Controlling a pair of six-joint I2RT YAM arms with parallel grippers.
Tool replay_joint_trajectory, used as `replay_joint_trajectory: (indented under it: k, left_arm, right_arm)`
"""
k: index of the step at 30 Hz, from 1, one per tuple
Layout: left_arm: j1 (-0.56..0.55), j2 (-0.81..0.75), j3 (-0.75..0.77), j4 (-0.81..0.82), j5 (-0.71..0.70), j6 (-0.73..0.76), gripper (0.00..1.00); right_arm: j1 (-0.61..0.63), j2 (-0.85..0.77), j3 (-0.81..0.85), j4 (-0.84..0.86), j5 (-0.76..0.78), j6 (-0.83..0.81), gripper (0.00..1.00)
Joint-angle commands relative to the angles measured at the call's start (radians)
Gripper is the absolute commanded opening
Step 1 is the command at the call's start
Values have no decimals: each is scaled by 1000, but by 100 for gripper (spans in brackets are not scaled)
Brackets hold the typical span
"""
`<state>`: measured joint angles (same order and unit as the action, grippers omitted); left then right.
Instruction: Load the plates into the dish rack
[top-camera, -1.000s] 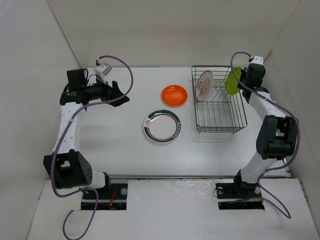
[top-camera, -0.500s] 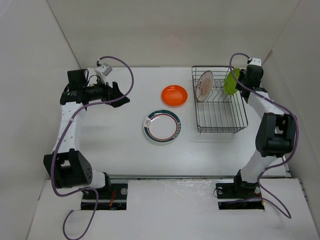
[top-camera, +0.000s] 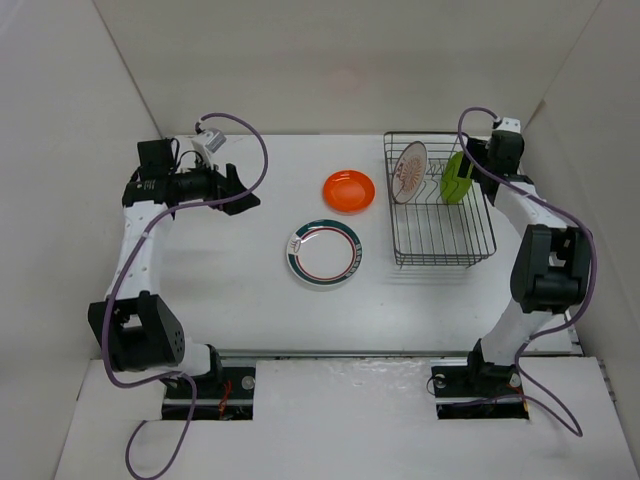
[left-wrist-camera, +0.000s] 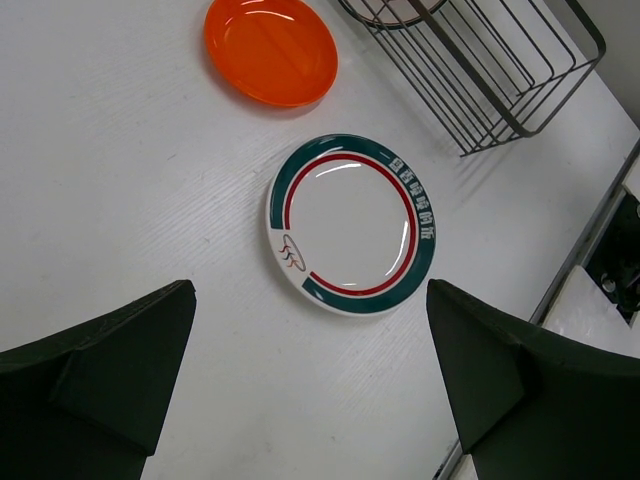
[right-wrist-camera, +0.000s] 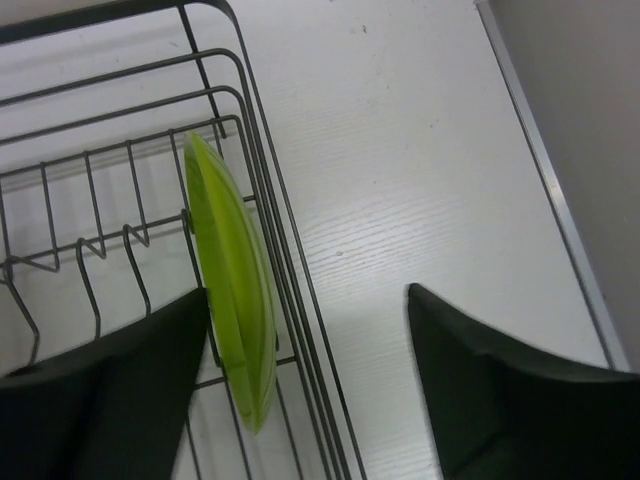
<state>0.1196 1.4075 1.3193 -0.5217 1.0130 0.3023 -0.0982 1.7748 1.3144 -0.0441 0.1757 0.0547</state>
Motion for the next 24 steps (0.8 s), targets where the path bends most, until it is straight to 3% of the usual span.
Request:
replay_joint_trajectory:
  k: [1, 3, 12, 16, 24]
  left_arm:
    - [-1, 1, 6, 2, 25, 18, 100]
    - [-1, 10, 6, 12, 25, 9, 100]
    - [-179, 171, 110, 60, -117, -3, 100]
    - [-216, 295, 170, 171, -105, -133, 100]
    - [-227, 596, 403, 273, -71, -338, 100]
  right_arm:
    - [3, -75, 54, -3, 34, 7, 92]
    - [3, -100, 54, -13, 60, 16, 100]
    - [3, -305, 54, -108, 24, 98, 100]
    - [3, -386, 78, -212, -77, 186, 100]
    - [153, -670, -43, -168, -129, 189, 100]
